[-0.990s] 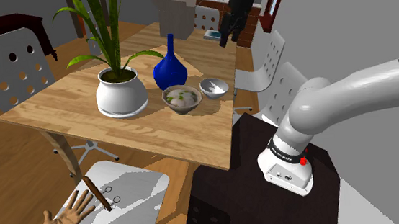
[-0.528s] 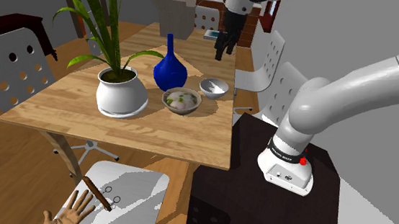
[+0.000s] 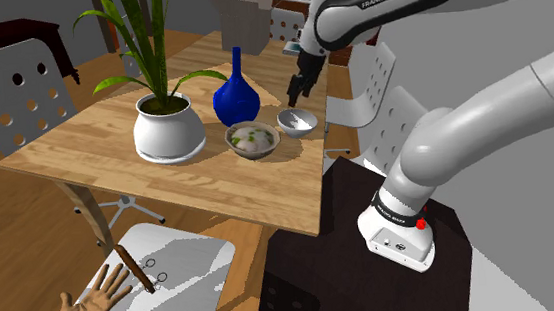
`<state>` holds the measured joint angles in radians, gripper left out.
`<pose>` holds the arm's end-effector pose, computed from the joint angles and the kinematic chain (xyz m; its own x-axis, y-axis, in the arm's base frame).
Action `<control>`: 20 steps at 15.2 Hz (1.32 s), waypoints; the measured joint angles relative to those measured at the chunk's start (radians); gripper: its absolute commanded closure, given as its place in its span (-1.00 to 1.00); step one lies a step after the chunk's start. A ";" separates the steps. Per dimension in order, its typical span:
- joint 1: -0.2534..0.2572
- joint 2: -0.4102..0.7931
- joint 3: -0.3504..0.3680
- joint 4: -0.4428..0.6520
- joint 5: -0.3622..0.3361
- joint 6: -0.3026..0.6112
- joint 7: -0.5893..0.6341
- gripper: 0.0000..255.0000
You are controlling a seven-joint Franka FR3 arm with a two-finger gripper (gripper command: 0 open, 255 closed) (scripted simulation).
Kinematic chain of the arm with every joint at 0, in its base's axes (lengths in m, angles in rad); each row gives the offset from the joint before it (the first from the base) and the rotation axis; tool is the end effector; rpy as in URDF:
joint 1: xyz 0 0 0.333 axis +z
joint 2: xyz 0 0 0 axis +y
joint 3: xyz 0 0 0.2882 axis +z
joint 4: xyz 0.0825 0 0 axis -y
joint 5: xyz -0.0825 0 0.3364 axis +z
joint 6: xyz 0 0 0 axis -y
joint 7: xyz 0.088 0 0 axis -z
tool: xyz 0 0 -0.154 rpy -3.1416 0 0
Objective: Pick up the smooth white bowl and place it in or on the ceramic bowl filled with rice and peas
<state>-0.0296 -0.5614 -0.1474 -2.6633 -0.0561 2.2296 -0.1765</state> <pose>0.3501 -0.0620 0.3780 0.9907 0.0477 0.1273 0.0491 -0.9988 -0.0078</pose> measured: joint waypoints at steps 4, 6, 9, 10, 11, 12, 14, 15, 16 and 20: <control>0.000 0.150 -0.040 -0.017 -0.004 0.180 -0.048 -1.00; 0.004 0.219 -0.058 -0.013 0.002 0.253 -0.073 -1.00; 0.008 0.281 -0.072 -0.020 0.011 0.325 -0.094 -1.00; 0.009 0.298 -0.075 -0.022 0.014 0.345 -0.099 -1.00; 0.011 0.311 -0.077 -0.027 0.017 0.363 -0.101 -1.00; 0.013 0.323 -0.080 -0.030 0.021 0.378 -0.106 -1.00; 0.018 0.359 -0.086 -0.032 0.033 0.415 -0.117 -1.00; 0.021 0.371 -0.086 -0.031 0.038 0.426 -0.118 -1.00; 0.022 0.376 -0.086 -0.032 0.040 0.433 -0.120 -1.00; 0.023 0.381 -0.087 -0.033 0.041 0.440 -0.121 -1.00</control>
<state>-0.0069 -0.1800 -0.2341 -2.6965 -0.0146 2.6692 -0.2973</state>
